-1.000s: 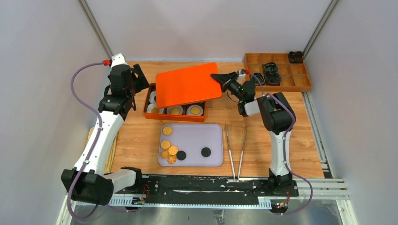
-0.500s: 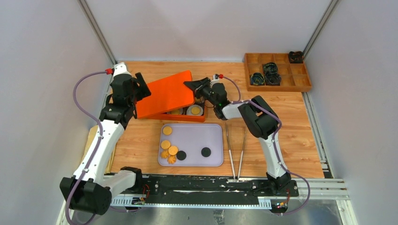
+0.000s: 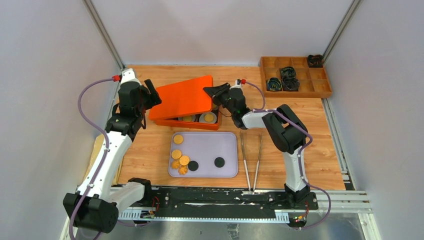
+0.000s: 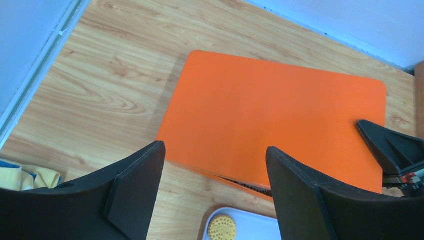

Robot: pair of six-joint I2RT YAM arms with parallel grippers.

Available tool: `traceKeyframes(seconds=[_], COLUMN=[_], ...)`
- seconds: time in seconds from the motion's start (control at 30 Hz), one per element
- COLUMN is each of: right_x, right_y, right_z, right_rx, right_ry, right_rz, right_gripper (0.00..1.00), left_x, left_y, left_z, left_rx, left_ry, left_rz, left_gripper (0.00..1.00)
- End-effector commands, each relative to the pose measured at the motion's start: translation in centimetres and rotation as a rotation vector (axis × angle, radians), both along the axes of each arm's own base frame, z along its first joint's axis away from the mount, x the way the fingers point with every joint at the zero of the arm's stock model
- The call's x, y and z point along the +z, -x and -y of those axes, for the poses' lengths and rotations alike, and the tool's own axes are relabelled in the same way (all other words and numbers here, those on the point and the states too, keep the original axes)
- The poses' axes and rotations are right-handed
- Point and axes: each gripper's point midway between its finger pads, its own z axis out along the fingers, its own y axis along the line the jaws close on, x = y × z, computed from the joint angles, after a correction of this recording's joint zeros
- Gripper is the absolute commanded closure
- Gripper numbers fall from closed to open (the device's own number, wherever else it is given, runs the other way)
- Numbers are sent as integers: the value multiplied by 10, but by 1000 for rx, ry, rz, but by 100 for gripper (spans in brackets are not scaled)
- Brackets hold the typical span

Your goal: Pack the cookies

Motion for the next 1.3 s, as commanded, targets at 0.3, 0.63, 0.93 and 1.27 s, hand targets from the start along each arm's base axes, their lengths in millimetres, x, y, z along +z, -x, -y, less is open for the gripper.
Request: traceKeyframes(seconds=[0.3,0.63,0.93,1.27], right_x=[-44,-85,-99,-96], right_y=[-10,-4,7,15], right_z=[62,76,87,91], right_rx=[-136,-106,-89,-48], right_ry=[99,130,132,166], right_rz=[-75,-202,-248,-244], right_gripper=[100,100,87,59], left_x=[-18,-60,-103,-154], left_y=[-19,-39,-65,-95], left_z=[35,50,69,88], left_rx=[-129,-172,-217,-253], left_ry=[24,28,34,58], left_rz=[42,-23,-79,-199], left_gripper=[22,23,26,30])
